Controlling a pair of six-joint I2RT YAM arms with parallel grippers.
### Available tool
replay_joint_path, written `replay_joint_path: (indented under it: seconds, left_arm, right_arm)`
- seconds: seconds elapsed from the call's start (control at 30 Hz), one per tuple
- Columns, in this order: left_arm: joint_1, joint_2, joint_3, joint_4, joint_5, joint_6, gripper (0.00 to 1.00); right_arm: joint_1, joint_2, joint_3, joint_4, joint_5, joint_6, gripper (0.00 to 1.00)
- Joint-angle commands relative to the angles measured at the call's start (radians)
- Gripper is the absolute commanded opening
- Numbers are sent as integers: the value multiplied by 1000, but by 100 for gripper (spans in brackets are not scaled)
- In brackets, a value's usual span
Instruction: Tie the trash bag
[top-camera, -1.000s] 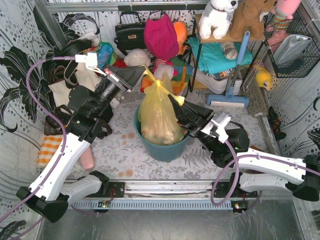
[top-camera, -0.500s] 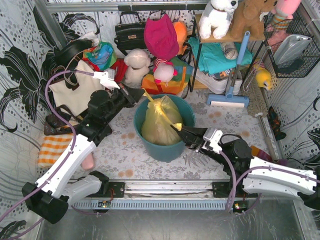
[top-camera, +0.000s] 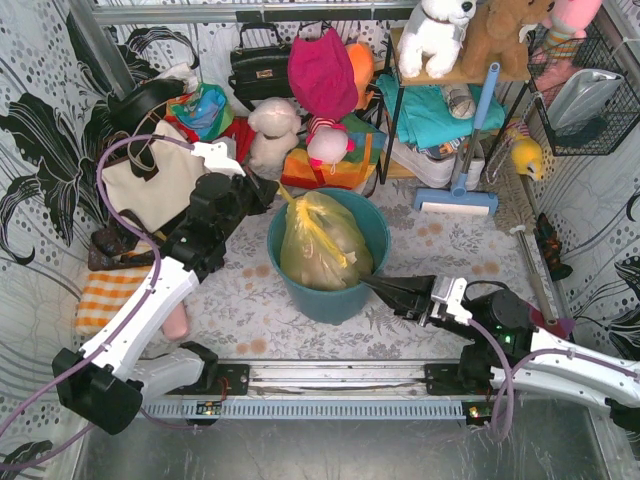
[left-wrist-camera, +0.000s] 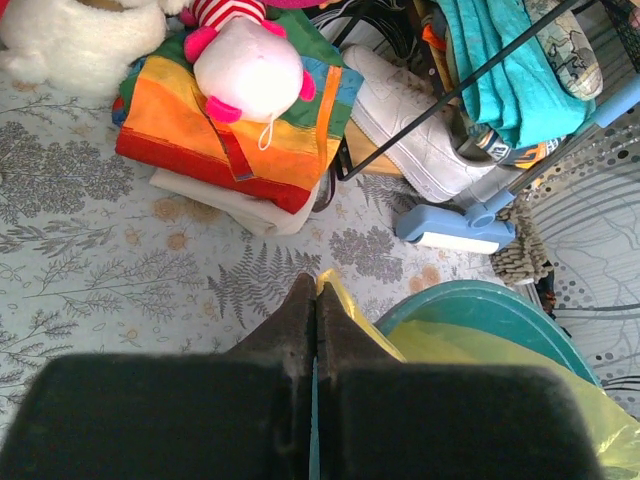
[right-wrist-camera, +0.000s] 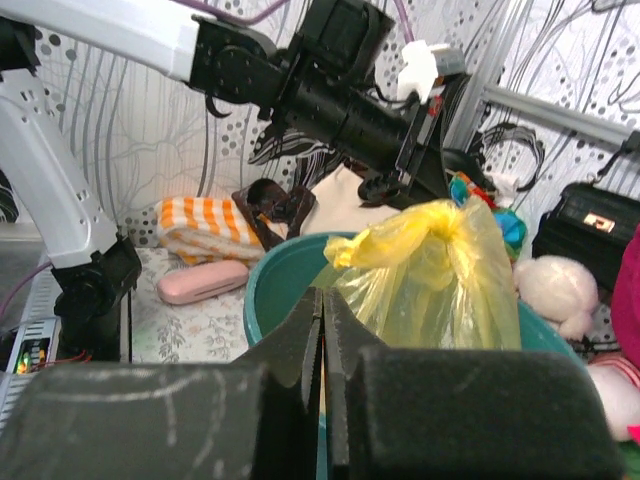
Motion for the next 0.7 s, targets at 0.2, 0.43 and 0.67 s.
replay_joint_path:
  seconds: [0.2,0.43,0.67]
  left_arm:
    - [7,-15,49,37,90,16,0]
    - [7,-29,40,38,123,0,0]
    - [6,-35,38,50,146,-12,0]
  right_arm:
    - [7,93,51,-43,41,-52,47]
    - [7,246,26,264,87,-263,62]
    - [7,379,11,596,133,-369,49]
